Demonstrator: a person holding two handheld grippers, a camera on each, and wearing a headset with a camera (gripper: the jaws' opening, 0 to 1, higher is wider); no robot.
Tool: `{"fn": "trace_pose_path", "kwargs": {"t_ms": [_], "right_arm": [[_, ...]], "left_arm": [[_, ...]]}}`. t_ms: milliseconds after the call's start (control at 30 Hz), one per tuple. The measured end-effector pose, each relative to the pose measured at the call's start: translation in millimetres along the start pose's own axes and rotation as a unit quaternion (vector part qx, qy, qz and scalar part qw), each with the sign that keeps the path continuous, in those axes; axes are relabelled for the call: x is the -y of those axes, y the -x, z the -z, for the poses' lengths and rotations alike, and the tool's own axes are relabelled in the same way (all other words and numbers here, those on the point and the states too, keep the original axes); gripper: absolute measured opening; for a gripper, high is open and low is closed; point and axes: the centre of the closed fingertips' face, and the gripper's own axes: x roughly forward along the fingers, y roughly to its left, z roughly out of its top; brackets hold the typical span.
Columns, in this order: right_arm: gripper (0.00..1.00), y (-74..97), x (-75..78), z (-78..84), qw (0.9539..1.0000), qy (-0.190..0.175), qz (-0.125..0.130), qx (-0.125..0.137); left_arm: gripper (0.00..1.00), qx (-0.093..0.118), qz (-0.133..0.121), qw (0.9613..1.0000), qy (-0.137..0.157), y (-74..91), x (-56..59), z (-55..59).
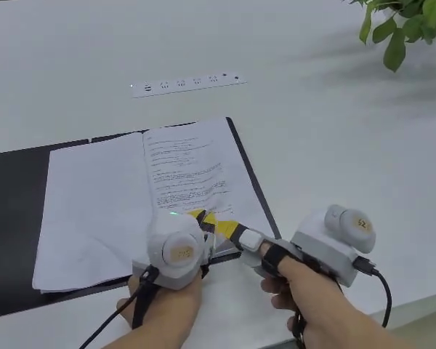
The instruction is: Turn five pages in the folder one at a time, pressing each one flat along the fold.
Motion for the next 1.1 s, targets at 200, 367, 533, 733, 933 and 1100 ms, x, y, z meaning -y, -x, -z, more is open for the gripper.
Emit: {"fn": "trace_pose_path", "kwargs": {"t_ms": [200,367,533,733,933,1100], "right_arm": [[0.00,-0.1,9.2,-0.6,0.9996,-0.019,0.020,0.009],[0.00,1.8,10.8,-0.9,0.9991,-0.029,0.024,0.017],[0.00,6.5,4.9,-0.3,0.9993,-0.020,0.021,0.024],[0.00,13.4,-7.2,-2.8,0.9990,0.007,0.019,0.041],[0.00,19.6,-27.7,-5.3,0.9945,0.083,0.017,0.062],[0.00,21.3,-53.6,-3.1,0.9861,0.144,0.005,0.083]], "left_arm": [[0.05,-0.001,0.001,1.0000,0.001,-0.2,-0.1,-0.3],[0.06,-0.002,0.002,1.0000,0.008,0.4,0.7,-0.5],[0.09,-0.015,0.023,0.9993,0.025,2.4,1.8,-3.1],[0.21,0.004,0.028,0.9987,0.041,19.1,-10.1,-22.2],[0.28,0.024,0.029,0.9985,0.039,51.4,-35.6,-41.2],[0.29,0.036,0.013,0.9988,0.031,81.6,-64.1,-47.5]]}}
